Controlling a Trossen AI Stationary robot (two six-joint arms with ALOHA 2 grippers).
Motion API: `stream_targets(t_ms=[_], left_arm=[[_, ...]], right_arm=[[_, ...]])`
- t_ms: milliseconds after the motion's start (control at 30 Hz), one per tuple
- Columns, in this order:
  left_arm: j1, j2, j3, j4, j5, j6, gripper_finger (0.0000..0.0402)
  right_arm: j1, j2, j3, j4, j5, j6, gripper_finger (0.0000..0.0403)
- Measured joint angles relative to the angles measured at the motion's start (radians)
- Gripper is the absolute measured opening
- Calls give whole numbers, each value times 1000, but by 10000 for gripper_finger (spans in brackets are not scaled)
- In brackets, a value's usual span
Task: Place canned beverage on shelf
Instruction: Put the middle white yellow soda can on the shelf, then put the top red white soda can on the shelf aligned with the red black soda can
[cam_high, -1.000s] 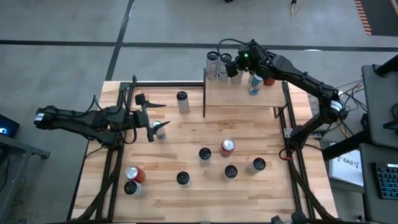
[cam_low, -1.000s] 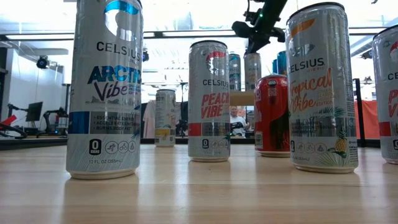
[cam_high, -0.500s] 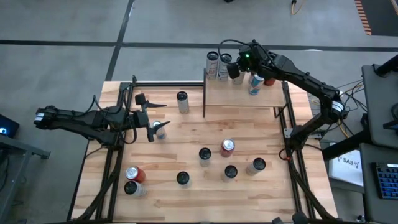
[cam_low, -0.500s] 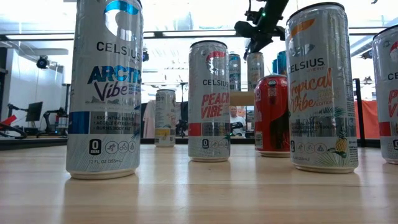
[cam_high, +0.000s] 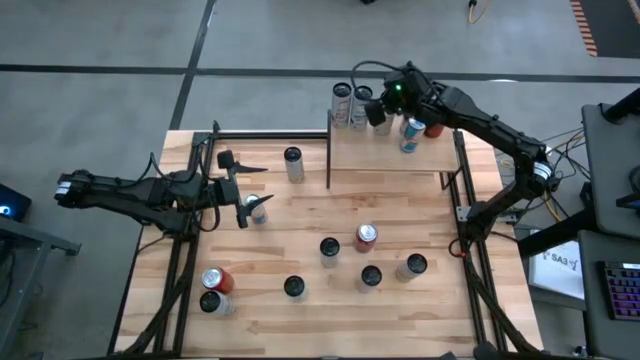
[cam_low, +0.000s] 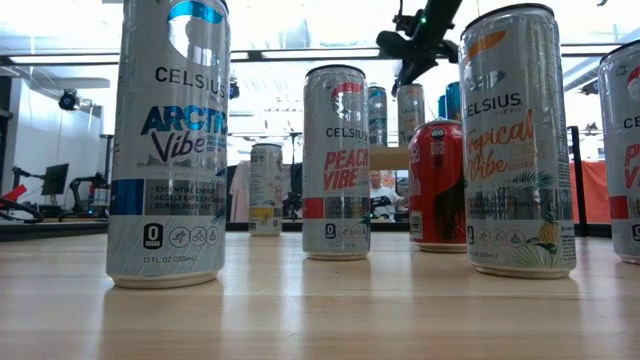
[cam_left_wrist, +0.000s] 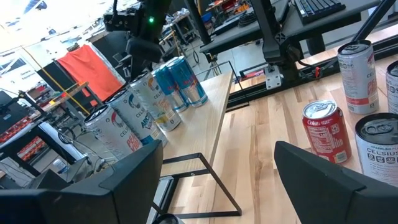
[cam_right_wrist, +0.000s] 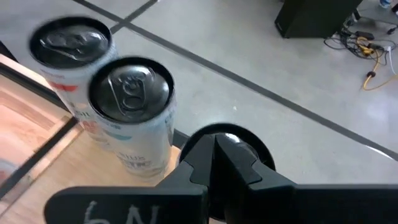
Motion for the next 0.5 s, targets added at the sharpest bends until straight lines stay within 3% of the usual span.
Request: stream_targets(t_ms=[300,500], left_arm=[[0,0,0,-2,0,-29,292],[0,0,0,-53,0,-142,292]], right_arm=[[89,-26,53,1,5,-18,9],[206,-53,60,-36,5,-23,9]])
